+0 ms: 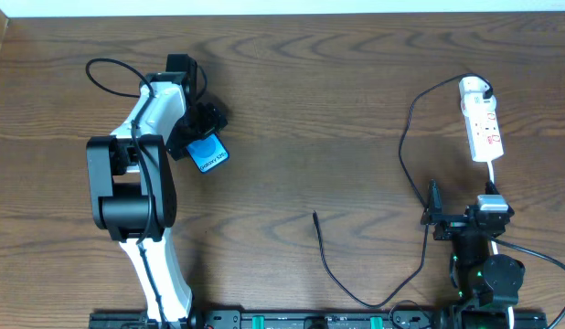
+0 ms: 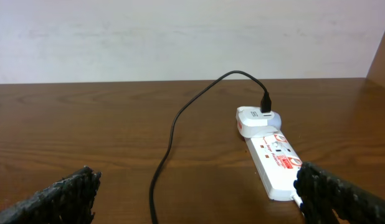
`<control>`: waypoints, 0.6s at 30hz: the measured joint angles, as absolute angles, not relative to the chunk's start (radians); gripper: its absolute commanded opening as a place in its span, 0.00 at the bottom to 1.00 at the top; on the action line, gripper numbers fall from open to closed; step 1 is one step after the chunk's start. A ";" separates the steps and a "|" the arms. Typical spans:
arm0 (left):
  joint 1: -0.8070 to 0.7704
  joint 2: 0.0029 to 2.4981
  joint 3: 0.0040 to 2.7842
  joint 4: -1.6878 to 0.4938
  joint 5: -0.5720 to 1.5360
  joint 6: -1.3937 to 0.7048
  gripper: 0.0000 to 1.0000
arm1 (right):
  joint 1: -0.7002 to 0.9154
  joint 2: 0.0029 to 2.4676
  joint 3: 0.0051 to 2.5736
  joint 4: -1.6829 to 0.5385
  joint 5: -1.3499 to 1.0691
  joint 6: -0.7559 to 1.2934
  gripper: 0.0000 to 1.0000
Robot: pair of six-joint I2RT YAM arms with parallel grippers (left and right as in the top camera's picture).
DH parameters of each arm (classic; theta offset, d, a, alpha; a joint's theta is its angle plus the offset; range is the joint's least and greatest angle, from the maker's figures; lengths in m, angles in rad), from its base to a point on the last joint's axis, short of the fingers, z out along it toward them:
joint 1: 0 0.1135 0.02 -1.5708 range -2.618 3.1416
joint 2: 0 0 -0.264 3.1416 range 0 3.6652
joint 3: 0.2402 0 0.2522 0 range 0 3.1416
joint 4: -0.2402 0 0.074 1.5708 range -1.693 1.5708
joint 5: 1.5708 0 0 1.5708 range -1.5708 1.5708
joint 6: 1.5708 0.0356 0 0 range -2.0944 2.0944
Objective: Plug charger to phone and switch on socket
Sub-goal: 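Lower the left gripper and close it on the phone's short edge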
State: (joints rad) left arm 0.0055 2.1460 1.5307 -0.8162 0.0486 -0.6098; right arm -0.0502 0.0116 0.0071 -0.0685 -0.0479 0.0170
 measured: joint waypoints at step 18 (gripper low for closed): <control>0.006 2.146 1.531 -0.818 0.049 -0.610 0.96 | -0.050 0.012 0.007 -0.068 -0.048 0.017 0.99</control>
